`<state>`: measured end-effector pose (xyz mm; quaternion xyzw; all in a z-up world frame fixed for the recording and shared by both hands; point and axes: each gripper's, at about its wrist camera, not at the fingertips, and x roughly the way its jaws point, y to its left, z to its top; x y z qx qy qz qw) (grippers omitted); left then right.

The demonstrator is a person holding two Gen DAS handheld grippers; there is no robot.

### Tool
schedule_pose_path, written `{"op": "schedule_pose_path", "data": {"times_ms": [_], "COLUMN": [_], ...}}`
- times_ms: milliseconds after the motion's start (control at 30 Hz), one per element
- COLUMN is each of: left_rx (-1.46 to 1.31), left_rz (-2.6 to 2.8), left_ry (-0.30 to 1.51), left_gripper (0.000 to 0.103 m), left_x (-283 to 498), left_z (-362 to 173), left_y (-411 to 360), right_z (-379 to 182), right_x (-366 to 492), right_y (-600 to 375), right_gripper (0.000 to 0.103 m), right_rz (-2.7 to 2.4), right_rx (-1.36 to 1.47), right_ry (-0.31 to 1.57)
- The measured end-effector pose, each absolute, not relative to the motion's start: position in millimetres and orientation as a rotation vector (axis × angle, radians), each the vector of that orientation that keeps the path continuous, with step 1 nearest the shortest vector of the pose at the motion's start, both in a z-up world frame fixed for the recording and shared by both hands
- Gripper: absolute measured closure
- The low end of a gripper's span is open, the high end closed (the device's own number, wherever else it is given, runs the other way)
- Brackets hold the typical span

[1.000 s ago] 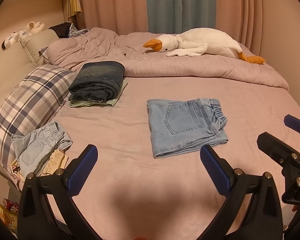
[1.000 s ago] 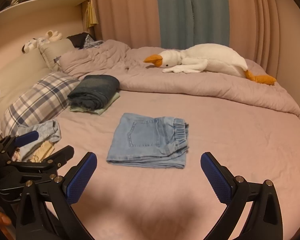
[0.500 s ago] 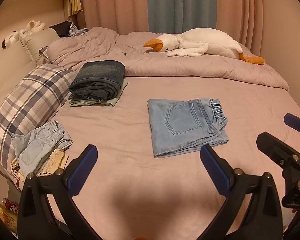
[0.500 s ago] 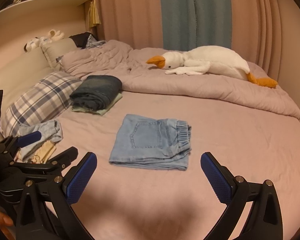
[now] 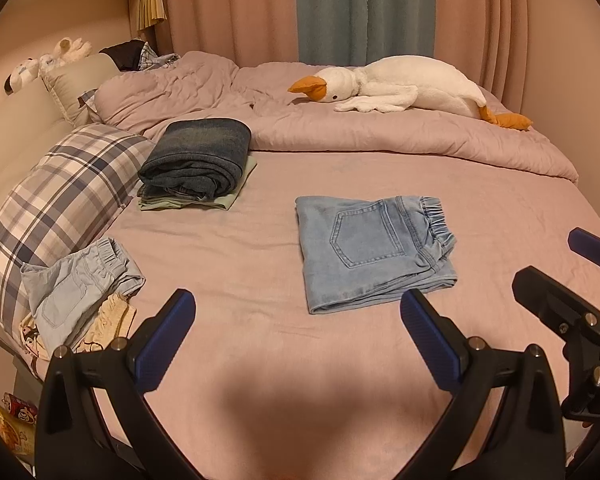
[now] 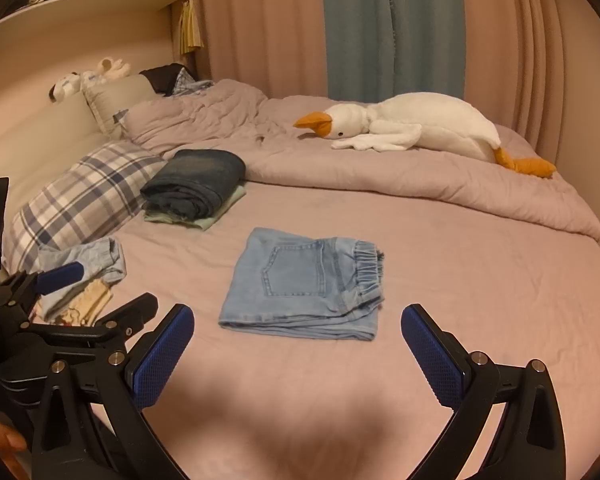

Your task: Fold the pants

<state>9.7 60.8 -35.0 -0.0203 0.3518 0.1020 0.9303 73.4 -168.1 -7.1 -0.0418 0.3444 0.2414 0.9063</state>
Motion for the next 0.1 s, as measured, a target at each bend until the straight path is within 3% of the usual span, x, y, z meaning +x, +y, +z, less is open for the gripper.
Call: {"op": "schedule_pose_path", "data": {"times_ms": [100], "left_rx": [-0.041], "left_rz": [0.210], "left_ry": [0.721], "left_gripper": [0.000], "left_x": [9.7], "left_z": [-35.4], "left_y": [61.2], "right_z": [-7.2], "right_x": [73.3], "right_y": [-167.9], "right_gripper": [0.000], "right_rz": [0.498], "right_rx": [-0.085], "right_ry": [0.712]}}
